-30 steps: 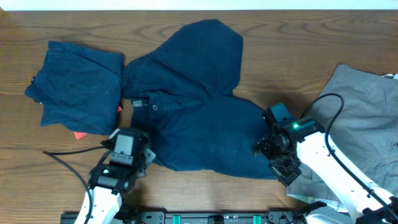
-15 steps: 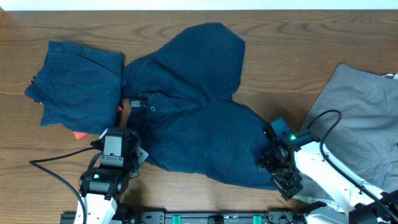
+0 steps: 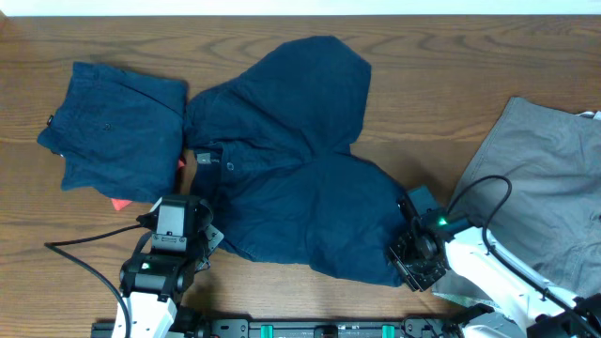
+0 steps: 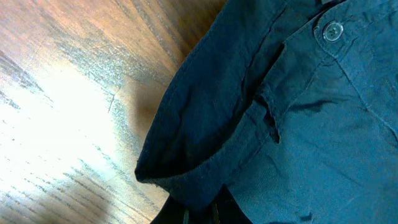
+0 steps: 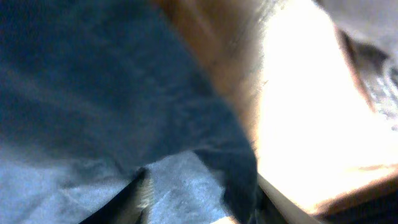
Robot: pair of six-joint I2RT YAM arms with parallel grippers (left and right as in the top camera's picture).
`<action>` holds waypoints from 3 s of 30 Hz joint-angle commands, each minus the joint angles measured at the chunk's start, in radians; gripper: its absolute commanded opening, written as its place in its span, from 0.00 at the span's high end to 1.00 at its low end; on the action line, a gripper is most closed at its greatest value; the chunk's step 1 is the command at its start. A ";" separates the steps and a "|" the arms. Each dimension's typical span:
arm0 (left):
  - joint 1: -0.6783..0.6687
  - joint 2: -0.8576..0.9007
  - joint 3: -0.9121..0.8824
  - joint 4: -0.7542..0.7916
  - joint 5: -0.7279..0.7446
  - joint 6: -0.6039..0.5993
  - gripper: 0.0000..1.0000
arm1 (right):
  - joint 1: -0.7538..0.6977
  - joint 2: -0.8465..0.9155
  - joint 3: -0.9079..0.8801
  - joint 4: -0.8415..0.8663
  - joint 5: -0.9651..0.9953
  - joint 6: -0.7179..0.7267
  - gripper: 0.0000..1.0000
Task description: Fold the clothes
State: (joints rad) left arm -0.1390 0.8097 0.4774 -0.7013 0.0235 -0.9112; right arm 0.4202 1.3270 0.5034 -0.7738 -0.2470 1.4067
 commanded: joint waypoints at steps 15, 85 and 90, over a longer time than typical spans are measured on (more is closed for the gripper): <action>0.006 0.009 0.224 -0.005 0.074 0.298 0.94 | -0.143 0.019 0.262 -0.059 0.243 -0.404 0.99; 0.071 0.996 1.724 -0.274 0.197 0.653 0.94 | -0.578 0.489 1.931 -0.517 0.536 -1.048 0.99; 0.069 1.001 1.637 -0.586 0.197 0.656 0.94 | -0.578 0.526 1.834 -0.830 0.560 -1.008 0.99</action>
State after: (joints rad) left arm -0.1261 1.8008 2.1616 -1.2106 0.3843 -0.2798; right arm -0.0765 1.8202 2.3901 -1.5452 0.0402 0.3603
